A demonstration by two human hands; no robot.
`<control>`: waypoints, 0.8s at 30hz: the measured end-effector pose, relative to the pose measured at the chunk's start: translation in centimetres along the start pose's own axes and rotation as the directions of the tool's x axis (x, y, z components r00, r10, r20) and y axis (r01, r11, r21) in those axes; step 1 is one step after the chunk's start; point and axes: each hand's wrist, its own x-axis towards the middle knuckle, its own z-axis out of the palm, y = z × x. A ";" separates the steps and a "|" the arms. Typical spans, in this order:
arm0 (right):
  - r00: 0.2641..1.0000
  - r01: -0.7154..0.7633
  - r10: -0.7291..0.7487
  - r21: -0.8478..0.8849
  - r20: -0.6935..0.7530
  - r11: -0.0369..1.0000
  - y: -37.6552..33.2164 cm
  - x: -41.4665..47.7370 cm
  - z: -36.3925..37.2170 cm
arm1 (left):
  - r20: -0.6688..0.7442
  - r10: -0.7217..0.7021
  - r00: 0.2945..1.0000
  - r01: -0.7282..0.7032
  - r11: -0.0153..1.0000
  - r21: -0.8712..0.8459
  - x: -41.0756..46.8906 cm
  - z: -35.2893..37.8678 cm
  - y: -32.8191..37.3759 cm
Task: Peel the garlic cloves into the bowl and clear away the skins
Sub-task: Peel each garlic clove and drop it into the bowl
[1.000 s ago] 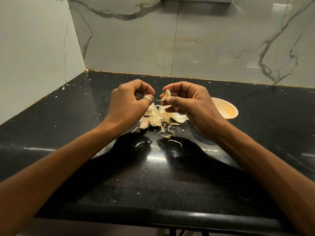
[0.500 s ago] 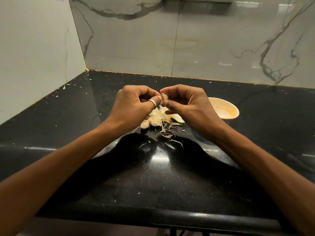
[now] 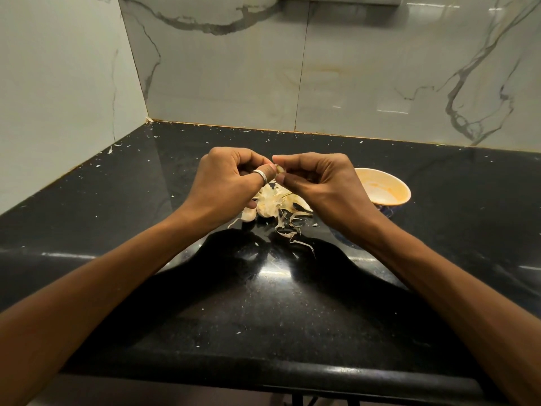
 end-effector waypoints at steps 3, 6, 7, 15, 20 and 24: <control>1.000 0.003 -0.003 -0.024 -0.013 1.000 0.0 0.0 0.0 | 0.004 -0.003 1.000 0.003 1.000 0.006 -0.1 0.0 0.1; 0.998 0.055 -0.058 -0.111 -0.024 0.992 -0.2 0.0 0.1 | 0.010 -0.006 1.000 0.006 1.000 0.007 0.0 0.0 0.2; 0.996 0.076 -0.081 -0.144 -0.025 0.987 -0.3 -0.1 0.1 | 0.013 -0.007 1.000 0.007 1.000 0.008 -0.1 0.0 0.2; 0.978 0.201 -0.209 -0.298 0.004 0.933 -0.3 -0.4 0.4 | 0.008 -0.032 0.999 0.032 0.999 0.014 -0.1 0.2 -0.1; 0.974 0.220 -0.225 -0.309 0.020 0.925 -0.3 -0.4 0.4 | 0.011 -0.041 0.999 0.041 0.999 -0.002 -0.1 0.3 -0.2; 0.987 0.152 -0.158 -0.215 -0.014 0.965 -0.5 -0.4 0.4 | 0.005 -0.096 0.995 0.096 0.992 -0.082 0.0 0.3 0.1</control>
